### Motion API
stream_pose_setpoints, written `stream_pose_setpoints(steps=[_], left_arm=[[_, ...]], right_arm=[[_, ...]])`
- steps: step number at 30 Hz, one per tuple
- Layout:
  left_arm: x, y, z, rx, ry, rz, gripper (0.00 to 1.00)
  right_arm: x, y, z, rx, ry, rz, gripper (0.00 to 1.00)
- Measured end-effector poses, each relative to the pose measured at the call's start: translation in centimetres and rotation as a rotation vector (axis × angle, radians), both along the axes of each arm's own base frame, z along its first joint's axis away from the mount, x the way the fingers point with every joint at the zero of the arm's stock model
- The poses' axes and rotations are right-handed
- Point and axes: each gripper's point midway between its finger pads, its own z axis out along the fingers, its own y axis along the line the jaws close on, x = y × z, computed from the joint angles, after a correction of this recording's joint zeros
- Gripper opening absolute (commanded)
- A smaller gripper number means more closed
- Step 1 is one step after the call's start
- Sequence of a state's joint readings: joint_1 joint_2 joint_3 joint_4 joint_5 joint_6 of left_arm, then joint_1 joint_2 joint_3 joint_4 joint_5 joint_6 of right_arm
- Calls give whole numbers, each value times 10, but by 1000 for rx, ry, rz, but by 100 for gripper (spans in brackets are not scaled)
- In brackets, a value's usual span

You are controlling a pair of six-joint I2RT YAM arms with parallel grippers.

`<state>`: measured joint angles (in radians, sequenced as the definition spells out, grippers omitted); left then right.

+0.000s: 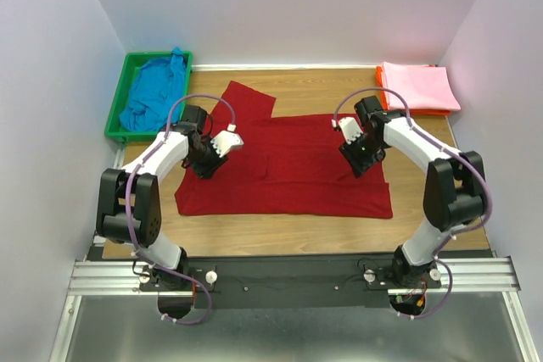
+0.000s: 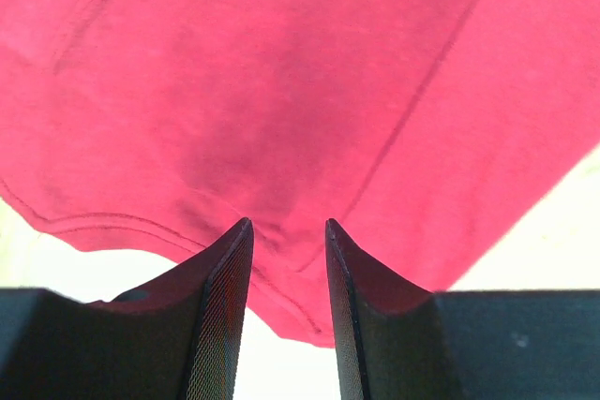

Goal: Fold and stack the t-shirts
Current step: Fold the tshirt

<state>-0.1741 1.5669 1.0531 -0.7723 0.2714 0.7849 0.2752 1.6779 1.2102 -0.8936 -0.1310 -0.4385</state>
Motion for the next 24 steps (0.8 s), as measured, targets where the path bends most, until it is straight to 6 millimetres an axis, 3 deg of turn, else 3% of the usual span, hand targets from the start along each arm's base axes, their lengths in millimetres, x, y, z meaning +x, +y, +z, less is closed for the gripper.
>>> stream_pose_setpoints(steps=[8, 16, 20, 22, 24], left_arm=[[-7, 27, -39, 25, 85, 84, 43], [-12, 33, -41, 24, 55, 98, 42], [-15, 32, -37, 19, 69, 86, 48], [-10, 28, -25, 2, 71, 77, 48], [6, 23, -8, -21, 45, 68, 51]], right_arm=[[-8, -20, -50, -100, 118, 20, 48], [-20, -21, -53, -88, 103, 38, 48], [-28, -20, -50, -68, 114, 38, 58], [-22, -19, -43, -35, 113, 16, 66], [3, -22, -24, 7, 66, -26, 71]])
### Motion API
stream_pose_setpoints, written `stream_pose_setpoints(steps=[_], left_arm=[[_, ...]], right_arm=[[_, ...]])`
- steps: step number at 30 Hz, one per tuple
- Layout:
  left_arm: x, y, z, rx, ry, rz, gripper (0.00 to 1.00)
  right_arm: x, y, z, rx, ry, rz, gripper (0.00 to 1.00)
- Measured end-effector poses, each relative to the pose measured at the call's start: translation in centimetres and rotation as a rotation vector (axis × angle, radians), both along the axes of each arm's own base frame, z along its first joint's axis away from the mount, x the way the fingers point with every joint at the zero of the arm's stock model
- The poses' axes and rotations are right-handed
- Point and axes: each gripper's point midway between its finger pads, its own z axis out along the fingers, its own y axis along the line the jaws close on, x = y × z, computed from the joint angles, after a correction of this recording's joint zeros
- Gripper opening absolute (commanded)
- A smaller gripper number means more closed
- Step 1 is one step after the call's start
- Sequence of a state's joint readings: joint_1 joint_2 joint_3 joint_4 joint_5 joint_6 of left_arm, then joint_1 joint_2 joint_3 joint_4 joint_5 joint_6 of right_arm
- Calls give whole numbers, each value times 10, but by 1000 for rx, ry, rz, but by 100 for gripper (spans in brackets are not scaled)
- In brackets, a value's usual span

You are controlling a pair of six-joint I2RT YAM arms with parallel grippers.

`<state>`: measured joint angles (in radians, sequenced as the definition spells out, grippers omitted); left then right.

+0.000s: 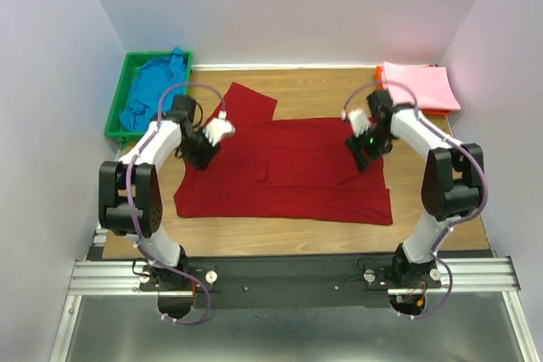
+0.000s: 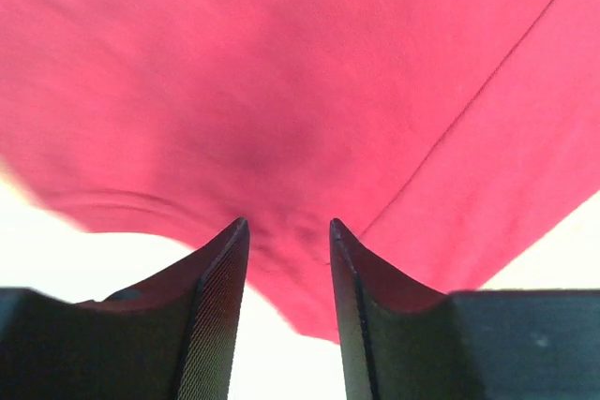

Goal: Fold and stack the t-shirts
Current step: Fold the tshirt

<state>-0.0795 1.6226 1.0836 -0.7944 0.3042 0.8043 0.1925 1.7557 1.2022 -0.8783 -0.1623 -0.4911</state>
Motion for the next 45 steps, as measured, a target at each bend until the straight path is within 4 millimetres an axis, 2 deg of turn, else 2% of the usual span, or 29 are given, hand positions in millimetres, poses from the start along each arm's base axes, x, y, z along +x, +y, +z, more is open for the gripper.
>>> stream_pose_setpoints(steps=[1, 2, 4, 6, 8, 10, 12, 15, 17, 21, 28, 34, 38, 45], left_arm=[[15, -3, 12, -15, -31, -4, 51], [35, -8, 27, -33, -74, -7, 51], [70, -14, 50, -60, -148, -2, 52], [101, -19, 70, -87, -213, 8, 52], [133, -24, 89, -122, -272, 35, 52], [162, -27, 101, -155, -325, 63, 52], [190, -29, 110, -193, -363, 103, 52], [225, -31, 107, -242, -377, 152, 52], [240, -32, 100, -269, -374, 181, 52], [258, -35, 73, -295, -331, 225, 53], [272, -38, 37, -320, -270, 294, 53], [284, -40, 22, -341, -253, 344, 53], [292, -40, 12, -350, -244, 374, 53], [291, -39, -3, -339, -212, 407, 52]], right_arm=[[12, -2, 8, 14, -24, -17, 72], [43, -7, 25, 33, -92, -45, 71], [87, -17, 48, 58, -193, -83, 71], [124, -28, 66, 71, -272, -110, 70], [153, -38, 75, 72, -329, -123, 69], [172, -47, 72, 67, -347, -129, 68], [191, -50, 60, 65, -344, -127, 67], [210, -49, 36, 70, -319, -117, 66], [222, -48, 22, 71, -313, -111, 66], [233, -49, 5, 62, -305, -83, 65], [234, -52, -1, 39, -306, -22, 60], [229, -55, -11, 20, -287, 12, 50], [228, -55, -16, 16, -279, 29, 48], [227, -56, -19, 11, -279, 55, 44]])
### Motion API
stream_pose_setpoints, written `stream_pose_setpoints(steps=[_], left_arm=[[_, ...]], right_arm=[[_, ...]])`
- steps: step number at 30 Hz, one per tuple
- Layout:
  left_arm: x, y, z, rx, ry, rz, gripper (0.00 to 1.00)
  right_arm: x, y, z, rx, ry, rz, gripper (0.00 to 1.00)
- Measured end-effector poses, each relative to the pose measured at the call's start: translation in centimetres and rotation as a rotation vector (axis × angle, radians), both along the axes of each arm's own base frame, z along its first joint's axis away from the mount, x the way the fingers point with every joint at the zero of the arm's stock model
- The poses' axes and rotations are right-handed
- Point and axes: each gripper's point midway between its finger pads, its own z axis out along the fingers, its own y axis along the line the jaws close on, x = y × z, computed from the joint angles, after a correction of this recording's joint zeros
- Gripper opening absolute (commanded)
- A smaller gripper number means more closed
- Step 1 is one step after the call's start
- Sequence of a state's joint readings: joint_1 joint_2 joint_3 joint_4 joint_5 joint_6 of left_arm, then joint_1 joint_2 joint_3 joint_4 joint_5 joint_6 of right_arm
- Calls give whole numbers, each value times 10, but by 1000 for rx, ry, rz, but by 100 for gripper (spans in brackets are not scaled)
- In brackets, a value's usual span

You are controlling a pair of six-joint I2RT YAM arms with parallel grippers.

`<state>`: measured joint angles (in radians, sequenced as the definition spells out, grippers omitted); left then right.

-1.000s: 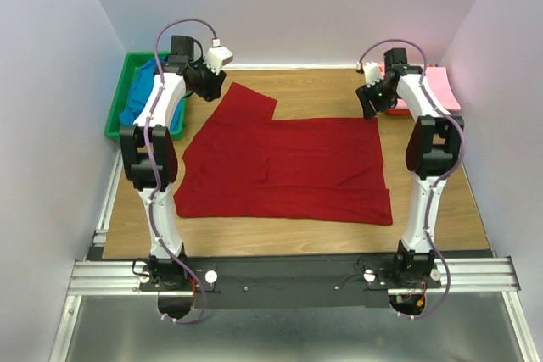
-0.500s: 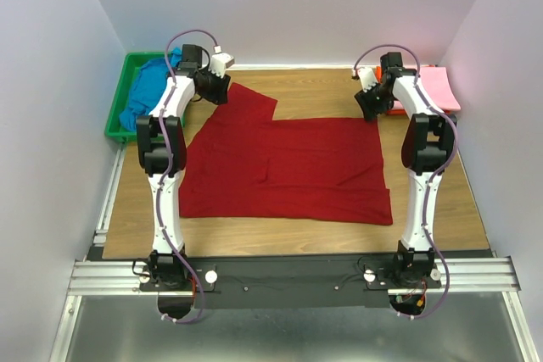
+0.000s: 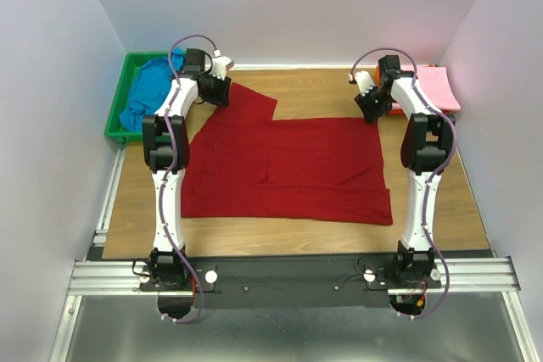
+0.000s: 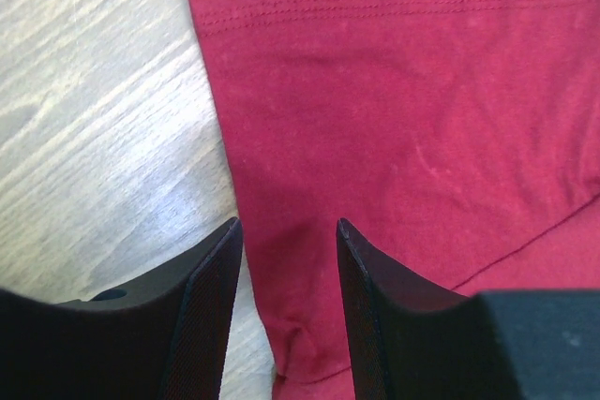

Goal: Fold and stack the t-shirts
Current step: Fold the tshirt

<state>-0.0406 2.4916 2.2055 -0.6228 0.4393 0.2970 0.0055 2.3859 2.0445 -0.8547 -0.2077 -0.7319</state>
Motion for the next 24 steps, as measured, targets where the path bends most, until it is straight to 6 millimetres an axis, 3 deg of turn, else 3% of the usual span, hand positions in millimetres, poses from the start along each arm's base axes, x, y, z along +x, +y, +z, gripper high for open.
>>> stream_pose_setpoints(steps=[10, 13, 17, 22, 24], left_arm=[[0, 12, -10, 46, 26, 71, 51], [1, 14, -14, 53, 31, 81, 46], [2, 14, -14, 51, 33, 86, 29], [3, 14, -15, 50, 31, 91, 17], [5, 14, -14, 48, 31, 92, 14]], right_arm=[[-1, 2, -1, -2, 1, 21, 33], [-2, 2, -1, -2, 0, 31, 30], [-3, 4, -2, -2, 0, 40, 21], [-5, 5, -2, -4, 2, 55, 3], [-5, 5, -2, -5, 1, 58, 1]])
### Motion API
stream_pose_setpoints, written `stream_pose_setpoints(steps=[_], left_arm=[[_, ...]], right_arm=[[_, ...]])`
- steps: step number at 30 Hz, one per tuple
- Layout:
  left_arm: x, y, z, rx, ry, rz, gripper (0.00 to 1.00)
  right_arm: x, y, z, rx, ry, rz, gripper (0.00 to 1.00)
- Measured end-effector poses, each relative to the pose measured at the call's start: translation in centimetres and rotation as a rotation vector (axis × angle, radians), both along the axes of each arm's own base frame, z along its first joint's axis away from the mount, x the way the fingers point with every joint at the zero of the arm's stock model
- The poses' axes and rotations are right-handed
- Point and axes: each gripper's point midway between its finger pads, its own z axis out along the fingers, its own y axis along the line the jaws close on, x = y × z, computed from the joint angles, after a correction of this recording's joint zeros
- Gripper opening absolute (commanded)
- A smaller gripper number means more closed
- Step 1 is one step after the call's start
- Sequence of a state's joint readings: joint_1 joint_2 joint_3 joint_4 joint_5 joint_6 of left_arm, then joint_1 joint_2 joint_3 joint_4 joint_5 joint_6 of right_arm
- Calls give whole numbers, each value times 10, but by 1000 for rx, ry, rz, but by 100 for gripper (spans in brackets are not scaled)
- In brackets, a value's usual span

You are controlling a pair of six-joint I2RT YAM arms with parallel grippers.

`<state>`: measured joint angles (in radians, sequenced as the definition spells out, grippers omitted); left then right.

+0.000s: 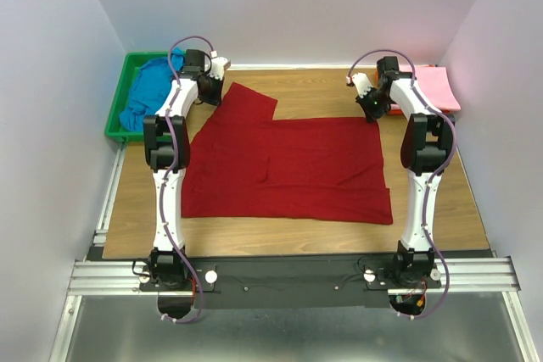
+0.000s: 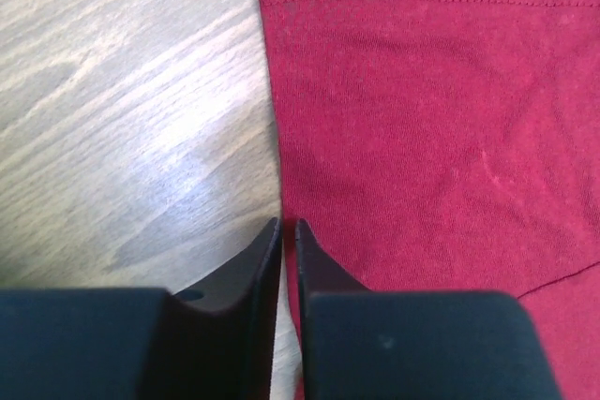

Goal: Fold and stack the t-shirts
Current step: Fold the tshirt

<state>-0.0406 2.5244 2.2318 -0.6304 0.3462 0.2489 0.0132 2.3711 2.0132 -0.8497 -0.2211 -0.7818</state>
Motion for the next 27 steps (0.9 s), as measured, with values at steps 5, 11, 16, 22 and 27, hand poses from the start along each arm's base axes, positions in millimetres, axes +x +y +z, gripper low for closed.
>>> stream_pose_setpoints(steps=[5, 11, 16, 22, 27], left_arm=[[3, -2, 0, -9, -3, -3, 5], [2, -6, 1, -28, 0, -17, 0], [1, -8, 1, -41, -4, -28, 0], [-10, -9, 13, -38, -22, -48, 0], [-9, -8, 35, -27, -73, -63, 19]], right_arm=[[0, 0, 1, -2, -3, 5, 1], [0, 0, 2, -2, -4, 4, 1], [0, 0, 2, -2, -5, 4, 1], [0, -1, 3, -4, -5, 3, 1], [-1, -1, 3, -4, -3, 3, 1]])
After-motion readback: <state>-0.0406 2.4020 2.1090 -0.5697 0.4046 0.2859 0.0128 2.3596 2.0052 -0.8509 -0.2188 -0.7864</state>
